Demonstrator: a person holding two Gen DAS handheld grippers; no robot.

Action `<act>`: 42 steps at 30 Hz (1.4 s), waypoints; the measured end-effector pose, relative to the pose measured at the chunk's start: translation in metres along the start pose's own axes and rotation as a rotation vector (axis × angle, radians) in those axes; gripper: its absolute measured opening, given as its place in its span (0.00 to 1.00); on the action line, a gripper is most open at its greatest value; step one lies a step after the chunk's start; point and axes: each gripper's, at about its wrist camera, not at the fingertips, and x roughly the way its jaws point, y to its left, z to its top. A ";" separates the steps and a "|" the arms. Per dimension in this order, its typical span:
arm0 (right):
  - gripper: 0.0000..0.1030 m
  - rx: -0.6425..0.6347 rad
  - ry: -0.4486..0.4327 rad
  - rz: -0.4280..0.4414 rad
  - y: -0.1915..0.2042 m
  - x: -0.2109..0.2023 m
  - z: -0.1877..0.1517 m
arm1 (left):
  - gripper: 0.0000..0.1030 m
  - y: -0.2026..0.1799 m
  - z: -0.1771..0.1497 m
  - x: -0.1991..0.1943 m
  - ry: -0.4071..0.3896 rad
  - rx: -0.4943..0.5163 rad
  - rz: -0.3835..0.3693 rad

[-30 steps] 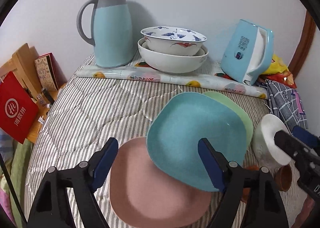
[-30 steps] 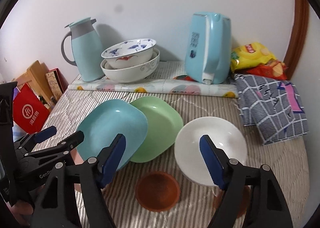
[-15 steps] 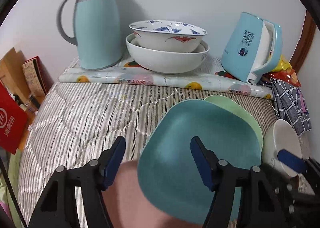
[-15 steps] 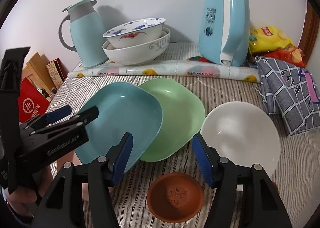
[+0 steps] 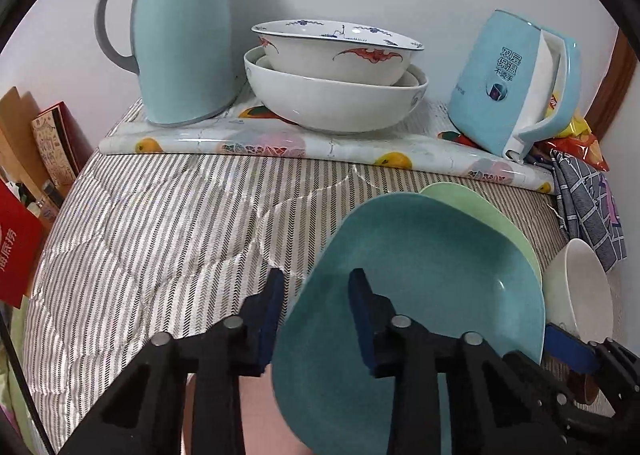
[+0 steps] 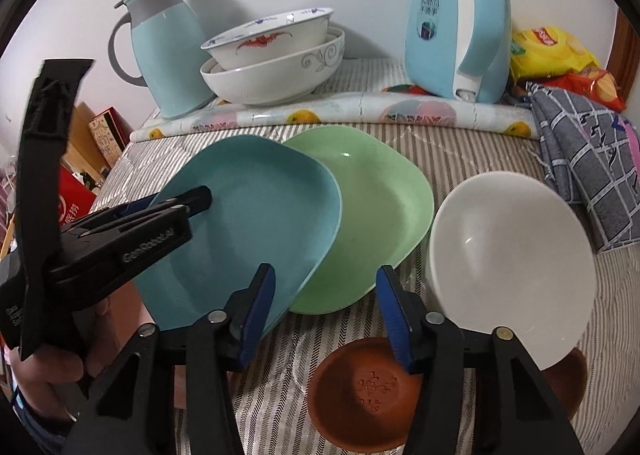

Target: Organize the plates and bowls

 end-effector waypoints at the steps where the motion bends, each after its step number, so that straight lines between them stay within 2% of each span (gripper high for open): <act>1: 0.46 0.002 0.001 0.000 0.000 0.001 0.000 | 0.25 0.001 0.000 -0.001 0.000 -0.002 -0.003; 4: 0.37 0.006 -0.001 -0.013 0.000 0.002 0.000 | 0.18 0.001 -0.001 -0.006 -0.007 0.005 -0.013; 9: 0.15 0.014 0.004 -0.020 0.001 0.004 0.000 | 0.11 -0.003 -0.007 -0.016 -0.011 0.026 -0.023; 14: 0.12 0.012 -0.008 -0.056 0.005 0.002 -0.004 | 0.09 -0.001 -0.017 -0.026 -0.008 0.035 -0.020; 32: 0.10 -0.060 -0.065 -0.022 0.052 -0.038 -0.022 | 0.09 0.036 -0.042 -0.084 -0.054 -0.008 0.023; 42: 0.10 -0.081 -0.056 -0.006 0.069 -0.040 -0.033 | 0.09 0.052 -0.060 -0.091 -0.042 -0.045 0.038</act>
